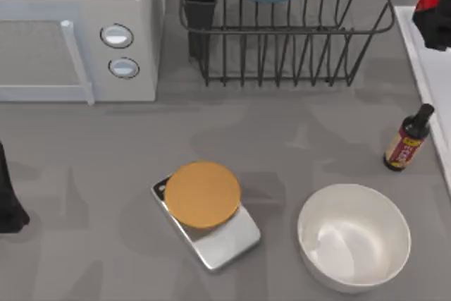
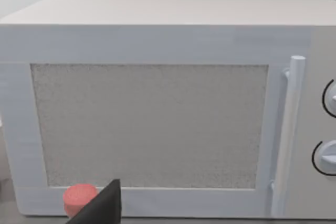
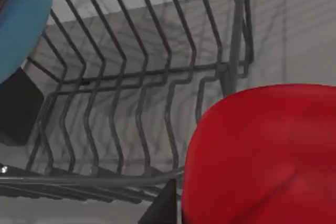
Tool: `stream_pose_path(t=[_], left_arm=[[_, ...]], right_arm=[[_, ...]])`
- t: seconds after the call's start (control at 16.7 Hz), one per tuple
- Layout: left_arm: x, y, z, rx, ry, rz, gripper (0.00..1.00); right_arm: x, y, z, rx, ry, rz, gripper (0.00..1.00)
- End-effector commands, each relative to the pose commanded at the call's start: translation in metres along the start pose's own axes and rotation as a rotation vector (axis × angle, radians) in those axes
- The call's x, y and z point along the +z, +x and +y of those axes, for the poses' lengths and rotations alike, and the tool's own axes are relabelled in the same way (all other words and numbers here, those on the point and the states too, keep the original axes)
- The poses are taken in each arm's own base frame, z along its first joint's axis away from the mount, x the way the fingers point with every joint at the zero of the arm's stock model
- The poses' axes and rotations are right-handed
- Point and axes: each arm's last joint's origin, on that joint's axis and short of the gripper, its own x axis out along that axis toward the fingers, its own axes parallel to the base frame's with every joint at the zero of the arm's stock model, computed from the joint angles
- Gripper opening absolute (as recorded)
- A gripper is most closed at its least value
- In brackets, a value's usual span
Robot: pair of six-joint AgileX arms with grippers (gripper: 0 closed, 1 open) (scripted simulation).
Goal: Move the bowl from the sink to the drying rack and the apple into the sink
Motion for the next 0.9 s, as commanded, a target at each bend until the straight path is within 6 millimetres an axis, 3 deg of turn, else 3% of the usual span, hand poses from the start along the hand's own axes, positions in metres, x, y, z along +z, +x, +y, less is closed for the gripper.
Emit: stream_pose_path(t=[0.24,0.48,0.72,0.9], left_arm=[[0.0,0.0,0.0,0.0,0.0,0.0,1.0],[0.0,0.0,0.0,0.0,0.0,0.0,1.0],[0.0,0.0,0.0,0.0,0.0,0.0,1.0],[0.0,0.0,0.0,0.0,0.0,0.0,1.0]], right_arm=[[0.004,-0.031,-0.068,-0.07,-0.11,-0.268,0.0],[-0.004,-0.067,-0.115,-0.18,-0.23,-0.459,0.0],[-0.012,-0.093,-0.137,-0.265,-0.315,-0.562,0.0],[-0.014,-0.098,-0.141,-0.281,-0.33,-0.579,0.0]])
